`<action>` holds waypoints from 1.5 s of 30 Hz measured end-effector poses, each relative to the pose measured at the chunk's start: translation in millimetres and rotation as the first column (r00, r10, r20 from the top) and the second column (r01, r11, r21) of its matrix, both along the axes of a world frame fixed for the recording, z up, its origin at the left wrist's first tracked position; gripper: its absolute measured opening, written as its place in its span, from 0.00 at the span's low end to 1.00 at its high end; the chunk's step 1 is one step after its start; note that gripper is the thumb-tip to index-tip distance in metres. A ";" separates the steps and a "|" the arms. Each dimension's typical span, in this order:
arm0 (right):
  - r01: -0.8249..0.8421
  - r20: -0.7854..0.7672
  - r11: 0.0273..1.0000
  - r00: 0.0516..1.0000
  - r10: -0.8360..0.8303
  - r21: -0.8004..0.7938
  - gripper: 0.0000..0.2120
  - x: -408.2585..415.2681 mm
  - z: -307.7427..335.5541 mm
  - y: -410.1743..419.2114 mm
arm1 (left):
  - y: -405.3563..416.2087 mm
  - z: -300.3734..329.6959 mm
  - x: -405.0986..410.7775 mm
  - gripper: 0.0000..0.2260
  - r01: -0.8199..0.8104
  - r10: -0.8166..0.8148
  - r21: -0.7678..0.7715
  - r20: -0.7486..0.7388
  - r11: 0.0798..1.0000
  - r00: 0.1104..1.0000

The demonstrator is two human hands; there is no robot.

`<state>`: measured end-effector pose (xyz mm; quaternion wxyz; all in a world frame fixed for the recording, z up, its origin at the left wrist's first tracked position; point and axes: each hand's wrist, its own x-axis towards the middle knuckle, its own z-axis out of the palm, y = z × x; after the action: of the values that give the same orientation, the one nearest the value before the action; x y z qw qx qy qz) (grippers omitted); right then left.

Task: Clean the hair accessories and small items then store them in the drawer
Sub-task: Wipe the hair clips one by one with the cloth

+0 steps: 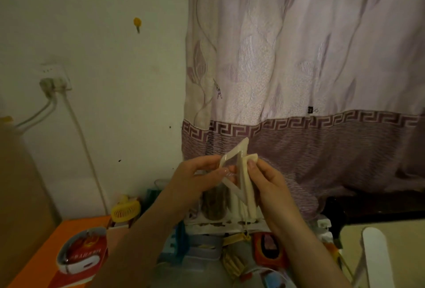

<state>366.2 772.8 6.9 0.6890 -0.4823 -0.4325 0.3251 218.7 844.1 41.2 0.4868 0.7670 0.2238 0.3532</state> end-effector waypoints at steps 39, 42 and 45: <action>0.070 -0.029 0.998 0.997 -0.070 -0.007 0.13 -10.5 -31.4 1.3 | 12.0 -19.0 12.7 0.09 -0.101 0.100 -0.004 0.149 0.995 0.984; 0.062 -0.041 0.998 0.997 -0.063 -0.022 0.17 -14.8 -36.3 0.6 | 13.3 -19.4 13.0 0.08 -0.119 0.119 -0.013 0.152 0.993 0.981; 0.073 -0.031 0.997 0.997 -0.073 0.000 0.16 -14.3 -34.0 -0.2 | 11.2 -16.7 10.8 0.08 -0.075 0.071 0.032 0.116 0.997 0.991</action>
<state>351.9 772.5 -27.1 0.7072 -0.4924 -0.4042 0.3068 229.5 855.4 24.5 0.4714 0.7455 0.2170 0.4183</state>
